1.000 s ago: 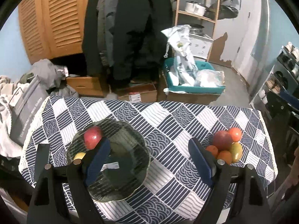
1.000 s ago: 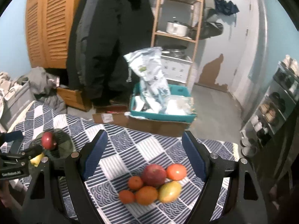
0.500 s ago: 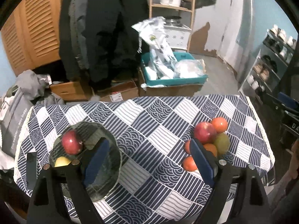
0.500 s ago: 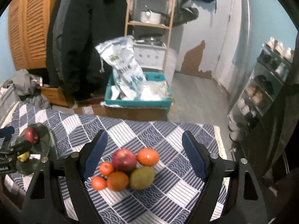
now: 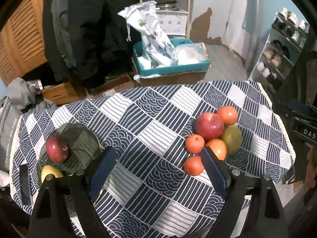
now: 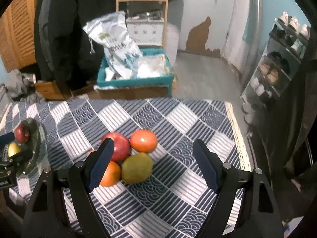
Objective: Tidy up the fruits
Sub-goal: 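Withdraw both grippers from the bowl toward the remaining fruit, then lower the left gripper around the orange tangerine beside the fruit pile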
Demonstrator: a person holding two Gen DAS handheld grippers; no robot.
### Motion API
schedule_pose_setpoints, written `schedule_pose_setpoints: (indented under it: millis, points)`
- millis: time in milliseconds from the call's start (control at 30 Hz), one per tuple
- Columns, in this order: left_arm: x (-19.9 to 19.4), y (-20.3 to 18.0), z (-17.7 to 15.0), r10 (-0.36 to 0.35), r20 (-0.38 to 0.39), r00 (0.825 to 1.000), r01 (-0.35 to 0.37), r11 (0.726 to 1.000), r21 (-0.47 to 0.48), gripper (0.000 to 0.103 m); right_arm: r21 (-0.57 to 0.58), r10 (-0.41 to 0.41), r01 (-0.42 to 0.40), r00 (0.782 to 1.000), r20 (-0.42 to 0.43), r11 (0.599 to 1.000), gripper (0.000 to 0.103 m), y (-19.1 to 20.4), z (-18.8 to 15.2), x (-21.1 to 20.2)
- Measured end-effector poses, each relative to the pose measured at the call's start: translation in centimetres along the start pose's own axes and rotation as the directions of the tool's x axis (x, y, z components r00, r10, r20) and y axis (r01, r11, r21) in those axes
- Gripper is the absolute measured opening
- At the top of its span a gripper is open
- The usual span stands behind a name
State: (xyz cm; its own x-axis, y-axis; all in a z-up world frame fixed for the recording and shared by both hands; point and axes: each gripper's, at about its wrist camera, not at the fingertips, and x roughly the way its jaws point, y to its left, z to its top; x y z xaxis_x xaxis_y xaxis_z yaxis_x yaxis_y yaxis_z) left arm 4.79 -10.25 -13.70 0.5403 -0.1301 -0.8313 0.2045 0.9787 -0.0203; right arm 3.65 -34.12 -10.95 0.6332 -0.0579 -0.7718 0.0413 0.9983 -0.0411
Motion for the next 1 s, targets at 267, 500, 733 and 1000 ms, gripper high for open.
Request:
schedule_pose_setpoints:
  millis: [267,500,733,1000]
  points:
    - [3.3,-1.5,-1.2,-0.008,-0.057,0.998,0.011,0.999,0.039,0.089,0.001,-0.006,0.006,0.994,-0.105,1.0,0.082,-0.5,-2.2,3.4]
    - [6.0,-2.9,-2.2,-0.02,-0.112,0.993,0.029,0.996,0.08,0.089,0.009,-0.005,0.007,0.983,-0.185,1.0,0.082,-0.6,-3.7,5.6]
    - [8.3,-4.1,-2.9,-0.034,-0.151,0.988,0.05,0.993,0.106,0.089,0.025,-0.013,0.019,0.975,-0.221,1.0,0.082,-1.0,-4.4,6.9]
    - [10.6,-5.1,-3.5,-0.023,-0.193,0.981,0.05,0.99,0.134,0.089,0.029,-0.013,0.022,0.964,-0.264,0.999,0.082,-1.2,-5.5,8.4]
